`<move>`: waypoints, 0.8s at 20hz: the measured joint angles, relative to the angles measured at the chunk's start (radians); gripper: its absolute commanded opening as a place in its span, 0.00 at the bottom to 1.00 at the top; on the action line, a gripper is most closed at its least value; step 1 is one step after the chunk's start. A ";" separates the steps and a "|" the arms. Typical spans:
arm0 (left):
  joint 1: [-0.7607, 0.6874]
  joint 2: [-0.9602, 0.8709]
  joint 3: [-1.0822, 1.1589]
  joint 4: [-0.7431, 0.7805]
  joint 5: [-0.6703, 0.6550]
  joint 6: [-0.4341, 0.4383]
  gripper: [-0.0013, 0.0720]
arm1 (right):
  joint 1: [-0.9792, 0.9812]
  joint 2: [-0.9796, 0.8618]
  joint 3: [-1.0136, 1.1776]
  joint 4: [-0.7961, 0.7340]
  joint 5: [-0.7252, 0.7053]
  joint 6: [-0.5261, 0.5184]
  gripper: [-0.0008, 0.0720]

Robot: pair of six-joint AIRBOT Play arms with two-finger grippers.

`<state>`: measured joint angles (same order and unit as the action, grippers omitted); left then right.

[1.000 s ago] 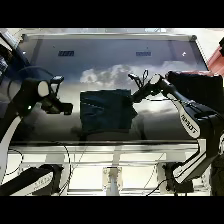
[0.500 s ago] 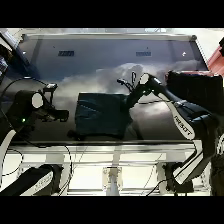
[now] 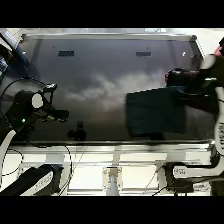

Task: Fold the clothes and pants, and hang the long-sleeved shirts on hangers.

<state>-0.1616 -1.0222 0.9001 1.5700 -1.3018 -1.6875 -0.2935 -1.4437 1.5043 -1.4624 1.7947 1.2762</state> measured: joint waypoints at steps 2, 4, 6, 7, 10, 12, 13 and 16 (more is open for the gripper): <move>0.000 0.000 0.000 0.000 0.000 0.000 0.74 | -0.146 0.072 -0.046 -0.026 -0.008 0.029 0.05; 0.000 0.000 0.000 0.000 0.000 0.000 0.74 | -0.278 0.125 -0.129 -0.041 -0.040 0.051 0.05; 0.000 0.000 0.000 0.000 0.000 0.000 0.74 | -0.373 0.150 -0.232 -0.048 -0.083 0.061 0.10; 0.000 0.000 0.000 0.000 0.000 0.000 0.74 | -0.417 0.159 -0.291 -0.057 -0.108 0.065 0.28; 0.000 0.000 0.000 0.000 0.000 0.000 0.74 | -0.519 0.172 -0.422 -0.119 -0.159 0.090 0.50; 0.000 0.000 0.000 0.000 0.000 0.000 0.74 | -0.563 0.182 -0.460 -0.138 -0.186 0.107 0.50; 0.000 0.000 0.000 0.000 0.000 0.000 0.74 | -0.575 0.187 -0.464 -0.138 -0.191 0.115 0.50; 0.000 0.000 0.000 0.000 0.000 0.000 0.74 | -0.595 0.218 -0.435 -0.102 -0.203 0.135 0.50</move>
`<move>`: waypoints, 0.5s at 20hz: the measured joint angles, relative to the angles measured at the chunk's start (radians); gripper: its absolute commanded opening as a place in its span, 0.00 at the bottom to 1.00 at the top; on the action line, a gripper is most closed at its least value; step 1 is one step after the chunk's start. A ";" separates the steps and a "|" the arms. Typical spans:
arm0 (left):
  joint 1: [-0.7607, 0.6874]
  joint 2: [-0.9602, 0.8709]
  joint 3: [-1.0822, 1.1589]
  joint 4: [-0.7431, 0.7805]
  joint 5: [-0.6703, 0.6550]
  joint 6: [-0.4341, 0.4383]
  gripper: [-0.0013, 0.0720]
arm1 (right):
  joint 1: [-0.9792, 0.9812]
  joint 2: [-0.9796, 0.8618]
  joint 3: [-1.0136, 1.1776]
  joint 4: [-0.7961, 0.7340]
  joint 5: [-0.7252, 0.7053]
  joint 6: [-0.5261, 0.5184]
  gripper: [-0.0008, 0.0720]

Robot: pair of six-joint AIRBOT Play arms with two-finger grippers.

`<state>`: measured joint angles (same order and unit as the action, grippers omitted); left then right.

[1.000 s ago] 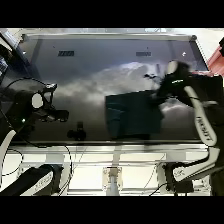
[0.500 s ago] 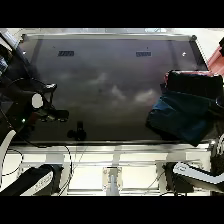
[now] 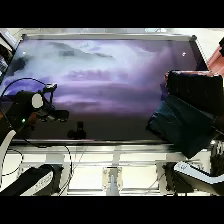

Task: Fold the clothes and pants, and hang the long-sleeved shirts on hangers.

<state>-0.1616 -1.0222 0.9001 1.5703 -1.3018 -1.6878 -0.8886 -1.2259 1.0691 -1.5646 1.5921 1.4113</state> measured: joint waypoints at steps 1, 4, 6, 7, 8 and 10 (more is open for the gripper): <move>0.000 0.000 0.000 0.000 0.000 0.000 0.74 | -0.003 0.014 0.022 0.040 -0.001 0.004 0.50; 0.000 0.000 0.000 0.000 0.000 0.000 0.74 | 0.011 0.068 0.093 0.185 -0.001 0.008 0.43; 0.000 0.000 0.000 0.000 0.000 0.000 0.74 | 0.061 0.113 0.134 0.281 -0.006 0.008 0.06; 0.000 0.000 0.000 0.000 0.000 0.000 0.74 | 0.095 0.133 0.145 0.314 -0.012 0.008 0.05; 0.000 0.000 0.000 0.000 0.000 0.000 0.74 | 0.143 0.151 0.155 0.336 -0.024 0.003 0.05; 0.000 0.000 0.000 0.000 0.000 0.000 0.74 | 0.252 0.173 0.166 0.372 -0.042 -0.005 0.05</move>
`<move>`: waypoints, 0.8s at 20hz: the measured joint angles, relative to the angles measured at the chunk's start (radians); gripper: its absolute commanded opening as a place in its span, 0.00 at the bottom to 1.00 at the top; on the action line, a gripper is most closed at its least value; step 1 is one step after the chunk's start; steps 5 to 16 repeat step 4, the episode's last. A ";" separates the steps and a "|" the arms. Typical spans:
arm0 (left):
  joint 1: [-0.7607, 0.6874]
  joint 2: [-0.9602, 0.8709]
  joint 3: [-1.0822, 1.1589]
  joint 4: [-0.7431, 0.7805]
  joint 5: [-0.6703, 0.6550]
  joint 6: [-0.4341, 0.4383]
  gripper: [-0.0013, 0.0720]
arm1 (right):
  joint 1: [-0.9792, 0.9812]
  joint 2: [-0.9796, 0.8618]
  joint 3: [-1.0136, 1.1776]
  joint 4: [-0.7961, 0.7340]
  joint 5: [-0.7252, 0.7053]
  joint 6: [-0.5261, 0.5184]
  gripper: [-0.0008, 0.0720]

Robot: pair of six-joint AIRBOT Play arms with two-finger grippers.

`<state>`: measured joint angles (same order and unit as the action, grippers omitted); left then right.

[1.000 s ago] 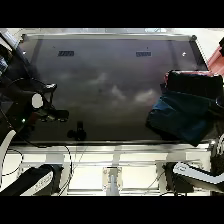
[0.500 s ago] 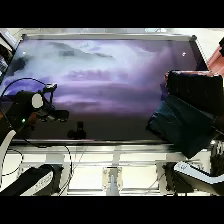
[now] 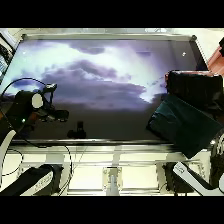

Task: Fold the clothes and pants, and hang the long-sleeved shirts on hangers.

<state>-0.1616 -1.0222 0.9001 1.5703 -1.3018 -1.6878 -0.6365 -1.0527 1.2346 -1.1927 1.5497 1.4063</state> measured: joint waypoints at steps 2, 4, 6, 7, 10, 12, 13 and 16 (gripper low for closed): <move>0.000 0.000 0.000 0.000 0.000 0.000 0.74 | 0.142 0.010 -0.002 0.016 -0.030 -0.003 0.05; 0.000 0.000 0.000 0.000 0.000 0.000 0.74 | 0.293 0.013 -0.022 0.025 -0.075 -0.003 0.05; 0.000 0.000 0.000 0.000 0.000 0.000 0.74 | 0.293 0.013 -0.022 0.025 -0.075 -0.003 0.05; 0.000 0.000 0.000 0.000 0.000 0.000 0.74 | 0.293 0.013 -0.022 0.025 -0.075 -0.003 0.05; 0.000 0.000 0.000 0.000 0.000 0.000 0.74 | 0.293 0.013 -0.022 0.025 -0.075 -0.003 0.05; 0.000 0.000 0.000 0.000 0.000 0.000 0.74 | 0.293 0.013 -0.022 0.025 -0.075 -0.003 0.05; 0.000 0.000 0.000 0.000 0.000 0.000 0.74 | 0.293 0.013 -0.022 0.025 -0.075 -0.003 0.05; 0.000 0.000 0.000 0.000 0.000 0.000 0.74 | 0.293 0.013 -0.022 0.025 -0.075 -0.003 0.05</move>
